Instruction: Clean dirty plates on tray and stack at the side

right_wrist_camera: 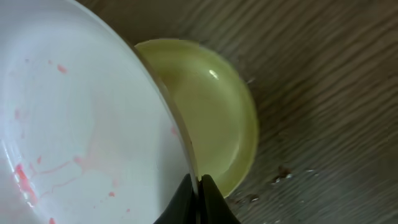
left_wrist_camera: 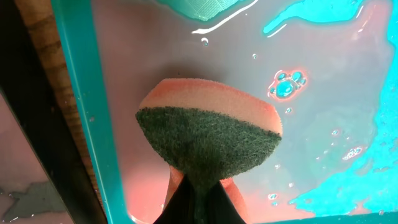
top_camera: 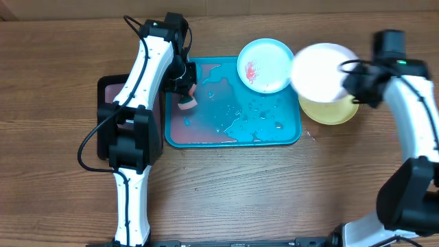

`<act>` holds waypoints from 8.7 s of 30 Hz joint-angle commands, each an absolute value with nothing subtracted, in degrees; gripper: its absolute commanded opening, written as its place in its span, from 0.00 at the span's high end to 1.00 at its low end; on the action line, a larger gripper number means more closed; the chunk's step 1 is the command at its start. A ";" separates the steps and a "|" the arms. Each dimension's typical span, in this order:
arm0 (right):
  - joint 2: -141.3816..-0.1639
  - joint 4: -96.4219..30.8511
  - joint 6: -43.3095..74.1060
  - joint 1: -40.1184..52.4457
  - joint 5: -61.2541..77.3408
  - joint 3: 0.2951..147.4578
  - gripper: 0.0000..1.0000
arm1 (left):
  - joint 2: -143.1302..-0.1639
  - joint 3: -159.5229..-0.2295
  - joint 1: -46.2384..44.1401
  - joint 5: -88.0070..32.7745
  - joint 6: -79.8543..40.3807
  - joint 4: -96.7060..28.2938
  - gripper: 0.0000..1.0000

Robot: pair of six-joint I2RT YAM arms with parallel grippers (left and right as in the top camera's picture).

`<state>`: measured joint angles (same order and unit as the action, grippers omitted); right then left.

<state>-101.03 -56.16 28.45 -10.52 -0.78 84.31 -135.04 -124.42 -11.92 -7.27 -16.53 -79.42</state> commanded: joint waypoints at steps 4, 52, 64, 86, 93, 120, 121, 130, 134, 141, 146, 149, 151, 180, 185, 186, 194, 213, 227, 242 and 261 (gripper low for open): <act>-107.63 -55.22 28.05 -17.21 1.19 84.33 0.96 | -133.40 -124.27 -12.14 -7.07 -17.39 -79.00 0.96; -128.29 -53.45 35.16 10.44 1.61 97.54 0.96 | -133.40 -124.27 -12.16 -7.03 -17.61 -78.83 0.96; -127.22 -64.05 23.88 18.46 11.99 97.58 0.96 | -133.40 -124.27 -12.16 -7.03 -17.61 -78.81 0.96; -128.33 -49.69 -0.43 20.40 7.38 98.48 0.48 | -133.40 -124.27 -12.19 -7.05 -17.61 -78.61 0.96; -128.81 -51.51 1.74 20.40 7.55 98.48 0.78 | -133.40 -124.27 -12.25 -7.03 -17.63 -78.59 0.96; -128.84 -56.45 38.98 23.40 7.57 94.41 0.96 | -133.78 -117.21 -19.97 0.84 -23.90 -69.04 0.96; -128.84 -56.12 38.74 23.40 7.55 94.15 0.96 | -133.78 -115.96 -20.01 0.84 -24.25 -68.29 0.96; -128.84 -54.98 38.57 23.40 7.55 94.06 0.96 | -133.78 -106.59 -21.04 0.30 -24.45 -65.76 0.96; -128.84 -54.94 38.57 23.40 7.55 94.06 0.96 | -133.75 -106.32 -22.04 -10.87 -16.32 -66.11 0.96; -128.84 -54.96 38.57 23.40 7.57 94.06 0.96 | -133.75 -106.34 -22.74 -20.62 -10.35 -61.95 0.96; -128.84 -54.70 37.47 23.40 8.84 94.06 0.96 | -133.75 -106.34 -21.69 -11.79 -19.40 -55.05 0.96; -128.84 -53.28 34.98 22.87 13.89 94.06 0.96 | -133.75 -106.34 -20.71 -0.54 -26.72 -55.44 0.96; -128.84 -52.29 33.50 22.17 17.32 94.06 0.96 | -133.75 -106.34 -20.10 4.99 -28.84 -56.80 0.96; -128.84 -53.19 25.21 20.40 28.12 94.06 0.96 | -133.75 -107.37 -21.30 20.05 -31.29 -59.29 0.96; -128.84 -52.88 25.23 20.40 28.10 94.06 0.96 | -133.75 -107.37 -20.73 25.23 -32.77 -65.01 0.96; -128.84 -52.88 25.23 20.40 28.10 94.06 0.96 | -133.75 -107.37 -20.73 24.29 -31.86 -65.76 0.96; -128.84 -52.95 25.23 20.38 28.10 94.06 0.96 | -133.75 -107.37 -21.45 -17.54 2.22 -66.87 0.96; -128.84 -53.23 25.23 20.08 27.94 94.06 0.96 | -133.75 -107.37 -21.76 6.96 -21.45 -56.14 0.96; -128.84 -53.12 25.23 20.05 27.92 94.06 0.96 | -133.75 -107.35 -18.65 -7.99 -9.80 -67.37 0.96; -128.84 -53.21 25.23 20.08 27.92 94.06 0.96 | -133.75 -107.37 -19.92 -22.87 -4.25 -56.51 0.96; -128.84 -54.08 25.23 20.08 26.44 94.06 0.96 | -133.75 -107.42 -19.94 -5.06 -4.69 -70.52 0.96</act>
